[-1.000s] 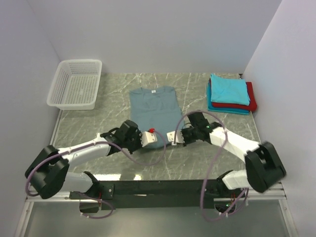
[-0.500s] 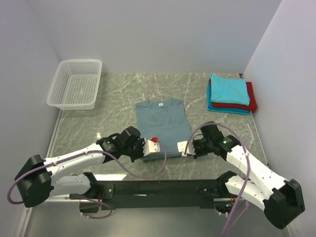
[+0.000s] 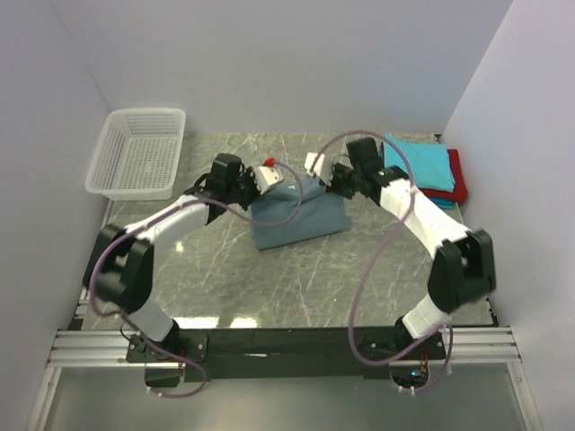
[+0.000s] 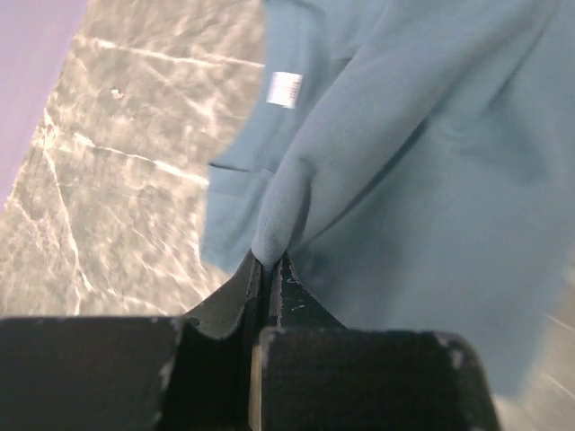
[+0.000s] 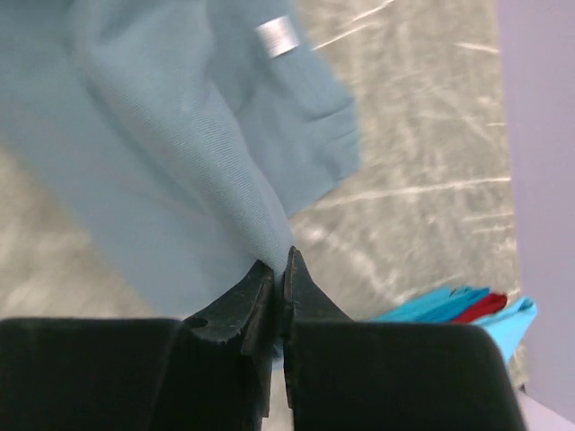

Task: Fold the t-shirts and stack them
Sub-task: Fold the tshirt

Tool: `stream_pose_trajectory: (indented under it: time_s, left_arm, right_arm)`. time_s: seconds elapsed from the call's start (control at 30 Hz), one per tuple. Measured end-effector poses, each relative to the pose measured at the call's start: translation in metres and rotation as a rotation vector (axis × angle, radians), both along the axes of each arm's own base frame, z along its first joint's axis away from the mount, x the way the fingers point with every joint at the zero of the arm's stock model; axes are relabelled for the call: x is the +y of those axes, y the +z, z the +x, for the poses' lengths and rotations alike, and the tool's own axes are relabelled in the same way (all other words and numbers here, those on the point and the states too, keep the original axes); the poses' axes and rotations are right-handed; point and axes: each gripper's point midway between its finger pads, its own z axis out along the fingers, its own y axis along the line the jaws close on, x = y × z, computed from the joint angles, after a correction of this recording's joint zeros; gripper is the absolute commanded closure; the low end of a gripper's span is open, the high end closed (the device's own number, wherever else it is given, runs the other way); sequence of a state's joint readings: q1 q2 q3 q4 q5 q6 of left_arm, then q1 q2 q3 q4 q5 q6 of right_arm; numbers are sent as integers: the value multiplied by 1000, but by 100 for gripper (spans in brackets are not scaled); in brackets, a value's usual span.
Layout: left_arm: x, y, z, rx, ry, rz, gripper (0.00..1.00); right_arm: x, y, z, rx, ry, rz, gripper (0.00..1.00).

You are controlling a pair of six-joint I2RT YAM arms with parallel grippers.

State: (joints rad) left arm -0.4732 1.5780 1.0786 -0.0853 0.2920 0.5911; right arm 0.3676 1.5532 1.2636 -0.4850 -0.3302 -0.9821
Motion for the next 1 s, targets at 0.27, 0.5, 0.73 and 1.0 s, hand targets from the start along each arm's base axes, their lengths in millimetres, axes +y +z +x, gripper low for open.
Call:
stream_pose_trajectory:
  time_s: [0.27,0.5,0.73,1.0]
  left_arm:
    - [12,-48,70,28,101,22,100]
    - [22,-49,97,-1,173,10,100]
    - [29,-31,115,-75,236,-31,100]
    - [39,-15,137,-113,297,-51,100]
  right_arm:
    - [12,-34,79,5,-140,7,100]
    - [15,-48,111,-16,-206,17,100]
    - [20,-39,130,-71,-255,72,100]
    - [29,-22,156,-121,-281,120,100]
